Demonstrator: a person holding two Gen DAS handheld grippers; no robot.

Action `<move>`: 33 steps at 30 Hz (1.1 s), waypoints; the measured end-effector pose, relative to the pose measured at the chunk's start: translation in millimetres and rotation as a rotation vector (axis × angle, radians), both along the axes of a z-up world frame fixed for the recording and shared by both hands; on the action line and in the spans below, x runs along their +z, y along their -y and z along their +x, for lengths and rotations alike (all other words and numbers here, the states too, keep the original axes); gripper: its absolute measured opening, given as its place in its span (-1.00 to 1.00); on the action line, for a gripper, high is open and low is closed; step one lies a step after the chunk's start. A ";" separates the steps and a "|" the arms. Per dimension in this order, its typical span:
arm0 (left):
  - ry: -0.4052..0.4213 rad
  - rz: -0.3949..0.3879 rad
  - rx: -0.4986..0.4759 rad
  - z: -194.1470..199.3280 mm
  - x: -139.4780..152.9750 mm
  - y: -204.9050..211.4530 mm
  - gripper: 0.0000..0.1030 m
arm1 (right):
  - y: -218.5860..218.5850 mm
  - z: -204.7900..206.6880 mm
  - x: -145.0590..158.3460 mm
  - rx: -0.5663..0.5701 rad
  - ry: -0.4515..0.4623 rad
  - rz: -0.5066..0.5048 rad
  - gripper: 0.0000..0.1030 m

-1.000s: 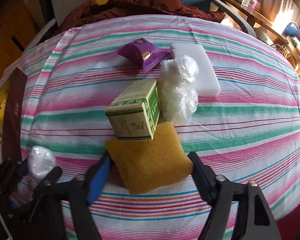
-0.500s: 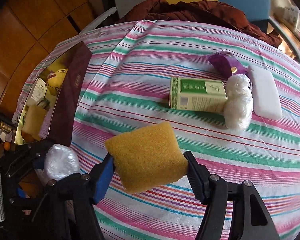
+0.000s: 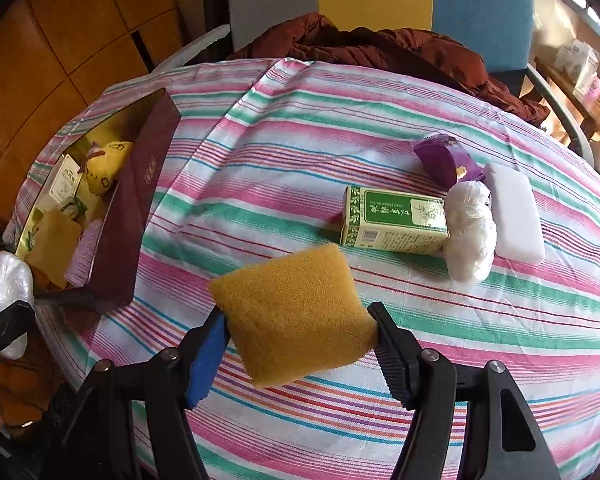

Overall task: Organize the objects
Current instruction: 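Release the plastic bag into the gold tray with the left tool while the right tool releases the sponge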

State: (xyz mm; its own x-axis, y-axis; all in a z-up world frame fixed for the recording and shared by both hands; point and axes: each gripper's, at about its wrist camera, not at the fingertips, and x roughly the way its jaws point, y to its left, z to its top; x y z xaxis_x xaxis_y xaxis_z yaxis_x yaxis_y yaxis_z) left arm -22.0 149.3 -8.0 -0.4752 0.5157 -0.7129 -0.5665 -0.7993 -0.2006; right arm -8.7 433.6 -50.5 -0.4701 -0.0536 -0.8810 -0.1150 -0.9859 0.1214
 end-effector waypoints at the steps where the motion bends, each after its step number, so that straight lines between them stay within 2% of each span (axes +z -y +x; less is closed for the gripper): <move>1: 0.002 0.001 0.017 -2.4 0.2 7.2 -0.30 | 3.1 0.0 4.5 -0.003 -0.013 -0.005 0.33; 8: 0.001 0.037 0.170 -28.5 7.4 73.0 -0.30 | 58.8 -13.4 38.1 0.070 -0.122 -0.031 0.34; 14: 0.001 0.038 0.262 -52.5 6.3 110.2 -0.30 | 114.7 -34.4 53.5 0.161 -0.168 -0.042 0.35; 21: -0.012 0.052 0.301 -83.7 9.3 121.2 -0.30 | 158.9 -60.3 58.6 0.215 -0.180 -0.052 0.36; 25: -0.048 0.041 0.321 -109.8 14.3 117.3 -0.29 | 180.2 -76.5 54.4 0.229 -0.175 -0.054 0.37; 27: -0.058 0.028 0.322 -123.3 14.6 113.3 -0.20 | 186.6 -86.0 51.3 0.225 -0.172 -0.057 0.37; 28: -0.057 0.013 0.329 -130.3 12.7 111.4 -0.05 | 189.5 -91.1 49.9 0.225 -0.170 -0.065 0.40; 29: -0.045 0.008 0.347 -136.0 11.6 112.6 -0.03 | 192.8 -96.0 48.2 0.228 -0.167 -0.071 0.40; 30: -0.019 0.016 0.353 -140.7 9.2 113.3 -0.03 | 195.9 -100.7 46.3 0.229 -0.167 -0.076 0.51; 31: 0.000 0.028 0.354 -142.6 7.6 114.6 -0.03 | 198.7 -106.0 43.7 0.226 -0.167 -0.082 0.73; 33: -0.003 0.024 0.371 -138.6 5.6 117.3 -0.02 | 202.8 -113.9 37.7 0.232 -0.150 -0.100 0.82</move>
State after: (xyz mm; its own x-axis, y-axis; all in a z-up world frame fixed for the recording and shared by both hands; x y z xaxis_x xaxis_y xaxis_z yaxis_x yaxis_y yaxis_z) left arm -160.6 32.1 -2.5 -0.6352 0.3243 -0.7010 -0.2396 -0.9455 -0.2204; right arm -122.5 230.8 -12.8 -0.5598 -0.2586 -0.7873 0.1392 -0.9659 0.2183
